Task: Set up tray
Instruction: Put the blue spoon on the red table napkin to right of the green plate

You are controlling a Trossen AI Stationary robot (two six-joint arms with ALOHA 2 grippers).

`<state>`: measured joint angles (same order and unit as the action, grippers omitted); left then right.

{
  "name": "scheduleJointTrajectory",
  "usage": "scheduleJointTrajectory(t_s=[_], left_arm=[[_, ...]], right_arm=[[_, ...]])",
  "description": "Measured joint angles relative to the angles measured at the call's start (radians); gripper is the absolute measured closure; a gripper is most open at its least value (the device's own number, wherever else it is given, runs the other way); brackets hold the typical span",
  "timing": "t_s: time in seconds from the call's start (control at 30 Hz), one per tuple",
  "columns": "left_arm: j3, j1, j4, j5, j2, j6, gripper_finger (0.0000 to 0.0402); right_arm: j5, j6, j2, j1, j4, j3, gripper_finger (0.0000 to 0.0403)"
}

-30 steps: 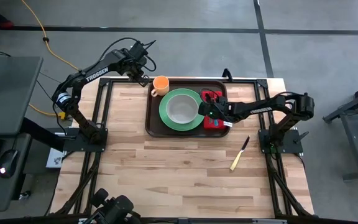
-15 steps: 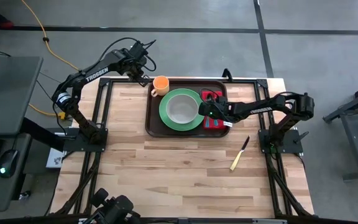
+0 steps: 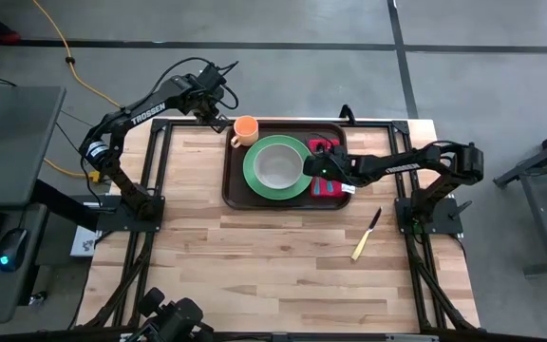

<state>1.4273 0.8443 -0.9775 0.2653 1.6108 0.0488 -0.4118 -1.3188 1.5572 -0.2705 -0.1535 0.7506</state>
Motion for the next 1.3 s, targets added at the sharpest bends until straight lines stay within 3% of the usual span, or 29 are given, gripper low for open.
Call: scheduleJointTrajectory(t_s=[0.3,0.53,0.7,0.93,1.3], left_arm=[[0.0,0.0,-0.06,-0.003,0.0,0.009,0.0309],[0.0,0.001,-0.098,-0.099,-0.028,0.009,0.0309],[0.0,0.001,-0.102,-0.108,-0.084,0.001,0.0309],[0.0,0.001,-0.159,-0.134,-0.182,-0.005,0.0309],[0.0,0.0,-0.193,-0.306,-0.329,-0.031,0.0309]], right_arm=[[0.004,0.059,-0.139,0.001,-0.116,0.0,0.0344],[0.013,0.064,-0.259,0.023,-0.271,0.0,0.0361],[0.005,0.063,-0.315,0.056,-0.357,0.0,0.0362],[0.03,0.063,-0.335,0.102,-0.424,0.0,0.0352],[0.101,0.093,-0.335,0.113,-0.456,0.0,0.0354]])
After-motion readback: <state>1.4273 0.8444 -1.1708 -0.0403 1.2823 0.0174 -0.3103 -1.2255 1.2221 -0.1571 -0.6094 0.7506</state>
